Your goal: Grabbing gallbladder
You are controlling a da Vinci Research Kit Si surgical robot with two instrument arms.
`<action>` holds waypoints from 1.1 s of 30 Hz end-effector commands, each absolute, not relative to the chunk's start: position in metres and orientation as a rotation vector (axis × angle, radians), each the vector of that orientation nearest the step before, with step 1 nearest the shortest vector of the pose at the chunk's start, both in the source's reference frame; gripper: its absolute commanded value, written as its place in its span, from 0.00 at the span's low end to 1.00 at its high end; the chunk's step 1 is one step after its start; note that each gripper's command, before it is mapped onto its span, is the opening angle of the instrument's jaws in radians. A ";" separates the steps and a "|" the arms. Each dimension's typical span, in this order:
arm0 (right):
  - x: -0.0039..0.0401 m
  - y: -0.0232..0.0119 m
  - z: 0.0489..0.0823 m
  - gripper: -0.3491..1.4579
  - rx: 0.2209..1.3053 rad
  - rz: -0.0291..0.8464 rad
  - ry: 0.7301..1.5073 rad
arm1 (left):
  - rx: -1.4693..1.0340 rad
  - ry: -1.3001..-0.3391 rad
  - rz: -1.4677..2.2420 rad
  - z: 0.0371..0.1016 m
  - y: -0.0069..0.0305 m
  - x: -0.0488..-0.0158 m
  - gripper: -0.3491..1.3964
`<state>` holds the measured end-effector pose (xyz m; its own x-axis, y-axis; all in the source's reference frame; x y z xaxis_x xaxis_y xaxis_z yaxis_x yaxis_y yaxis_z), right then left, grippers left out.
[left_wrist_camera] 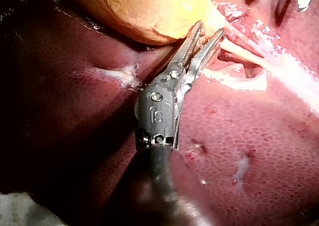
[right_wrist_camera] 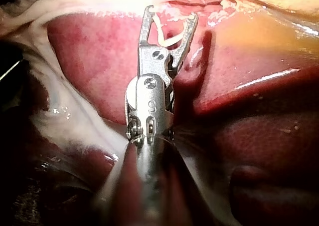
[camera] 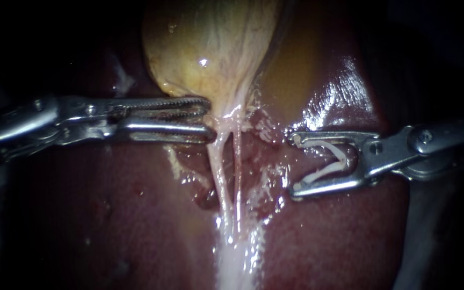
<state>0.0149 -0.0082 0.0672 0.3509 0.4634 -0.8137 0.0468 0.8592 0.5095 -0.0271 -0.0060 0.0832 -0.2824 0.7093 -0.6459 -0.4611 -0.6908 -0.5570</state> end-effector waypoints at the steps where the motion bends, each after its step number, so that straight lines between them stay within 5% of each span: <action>1: 0.0149 -0.0082 0.0672 0.47 0.496 0.284 1.193 | -1.207 -0.344 2.024 0.0834 -0.0061 -0.0270 0.25; 6: 0.0149 -0.0082 0.0672 0.47 0.495 0.285 1.193 | -1.193 -0.347 2.029 0.0839 -0.0061 -0.0270 0.13; 8: 0.0150 -0.0082 0.0672 0.47 0.495 0.285 1.193 | -1.186 -0.352 2.037 0.0841 -0.0061 -0.0269 0.00; 33: 0.0147 -0.0082 0.0672 0.47 0.496 0.284 1.194 | -1.167 -0.496 2.033 0.0787 -0.0072 -0.0250 0.00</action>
<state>0.0147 -0.0083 0.0672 0.3513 0.4632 -0.8136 0.0474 0.8591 0.5096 -0.0249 -0.0071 0.0783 -0.3233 0.7521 -0.5742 -0.4008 -0.6586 -0.6369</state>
